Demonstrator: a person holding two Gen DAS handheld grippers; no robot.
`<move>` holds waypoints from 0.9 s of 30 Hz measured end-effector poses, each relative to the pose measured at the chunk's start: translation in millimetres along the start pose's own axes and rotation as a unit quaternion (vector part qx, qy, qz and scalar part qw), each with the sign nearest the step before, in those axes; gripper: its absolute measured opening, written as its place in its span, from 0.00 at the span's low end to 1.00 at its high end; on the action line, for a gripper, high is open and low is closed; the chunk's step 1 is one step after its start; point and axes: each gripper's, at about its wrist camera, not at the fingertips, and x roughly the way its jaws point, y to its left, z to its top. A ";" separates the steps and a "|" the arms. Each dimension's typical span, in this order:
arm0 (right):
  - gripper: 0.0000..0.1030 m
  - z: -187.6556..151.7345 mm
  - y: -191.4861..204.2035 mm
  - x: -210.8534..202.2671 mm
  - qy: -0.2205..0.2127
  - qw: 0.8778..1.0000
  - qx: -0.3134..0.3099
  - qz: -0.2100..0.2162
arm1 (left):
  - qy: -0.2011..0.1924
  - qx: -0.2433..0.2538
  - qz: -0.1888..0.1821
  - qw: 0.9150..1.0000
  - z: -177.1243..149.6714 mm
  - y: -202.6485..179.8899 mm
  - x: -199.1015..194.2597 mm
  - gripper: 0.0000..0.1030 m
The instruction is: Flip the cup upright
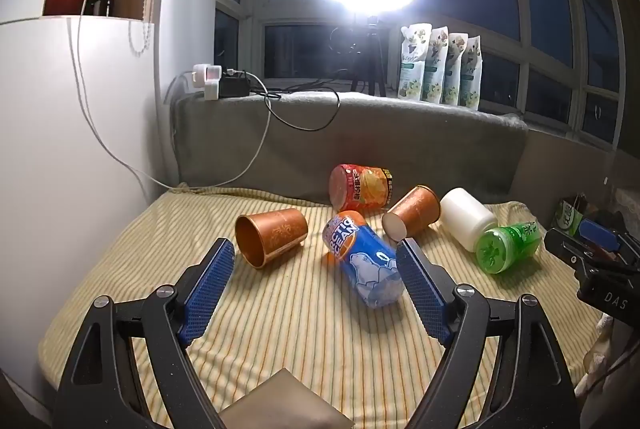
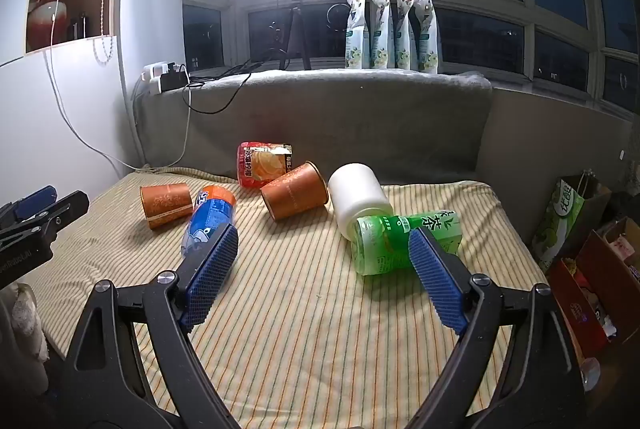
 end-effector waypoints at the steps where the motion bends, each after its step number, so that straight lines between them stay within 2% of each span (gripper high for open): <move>1: 0.87 0.0 0.1 0.2 0.001 1.000 -0.001 -0.001 | 0.002 0.000 0.000 1.000 0.0 0.0 0.1 0.81; 27: 0.87 -0.3 -0.8 0.4 0.001 1.000 -0.002 -0.001 | 0.005 0.003 0.001 1.000 -3.1 1.0 0.3 0.81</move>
